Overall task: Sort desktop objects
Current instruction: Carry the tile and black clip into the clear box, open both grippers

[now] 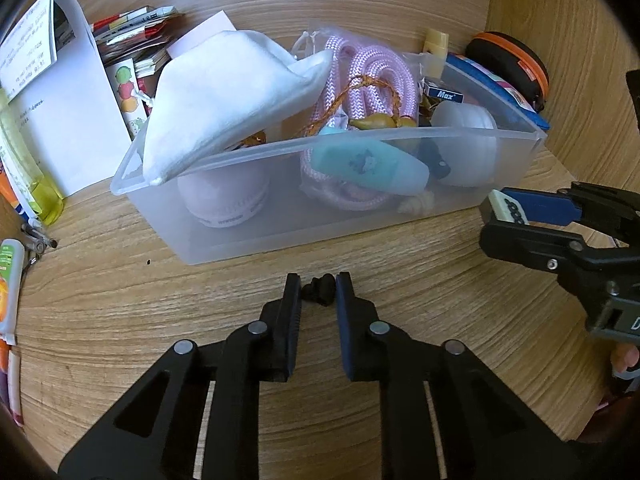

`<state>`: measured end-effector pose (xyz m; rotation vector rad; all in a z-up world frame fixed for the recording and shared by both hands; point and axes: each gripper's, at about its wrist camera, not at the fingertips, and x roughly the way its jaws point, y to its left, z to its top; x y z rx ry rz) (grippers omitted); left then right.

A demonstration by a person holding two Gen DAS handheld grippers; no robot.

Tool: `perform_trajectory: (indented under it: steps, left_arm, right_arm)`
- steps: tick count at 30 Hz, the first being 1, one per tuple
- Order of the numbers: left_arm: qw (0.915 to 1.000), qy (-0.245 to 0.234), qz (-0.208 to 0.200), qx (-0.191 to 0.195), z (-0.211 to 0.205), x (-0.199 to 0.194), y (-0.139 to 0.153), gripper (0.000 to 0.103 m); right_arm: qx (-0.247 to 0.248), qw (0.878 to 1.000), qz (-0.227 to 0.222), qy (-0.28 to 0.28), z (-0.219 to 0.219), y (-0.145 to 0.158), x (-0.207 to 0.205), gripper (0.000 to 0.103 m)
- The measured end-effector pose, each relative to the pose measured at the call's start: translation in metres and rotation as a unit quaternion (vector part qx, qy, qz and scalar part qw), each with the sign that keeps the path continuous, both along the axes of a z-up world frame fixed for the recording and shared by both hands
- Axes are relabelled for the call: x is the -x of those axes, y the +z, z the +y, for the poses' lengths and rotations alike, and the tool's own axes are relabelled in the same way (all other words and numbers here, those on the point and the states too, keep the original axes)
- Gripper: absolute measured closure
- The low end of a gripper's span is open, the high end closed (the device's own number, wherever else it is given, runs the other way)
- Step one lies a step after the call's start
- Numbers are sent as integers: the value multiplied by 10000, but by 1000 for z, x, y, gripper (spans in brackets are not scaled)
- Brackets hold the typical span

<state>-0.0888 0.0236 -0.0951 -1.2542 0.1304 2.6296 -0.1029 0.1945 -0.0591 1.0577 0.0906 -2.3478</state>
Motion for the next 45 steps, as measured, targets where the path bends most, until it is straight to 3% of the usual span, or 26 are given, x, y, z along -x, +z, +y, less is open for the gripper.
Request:
perform_trajectory:
  steps: [22,35,45]
  left_arm:
    - [9962,129,693,-504,-4,-21,50,88]
    - [9939,10,946,-566,6,-2,74,88]
    - [9940,-105,830,-707,15,26,68,88]
  right_arm:
    - [117,9992,330,-172,21,27,-5,65]
    - [195,9982,539,-191,22,46,16,65]
    - [62,9988,443,-215,4,43,40,65]
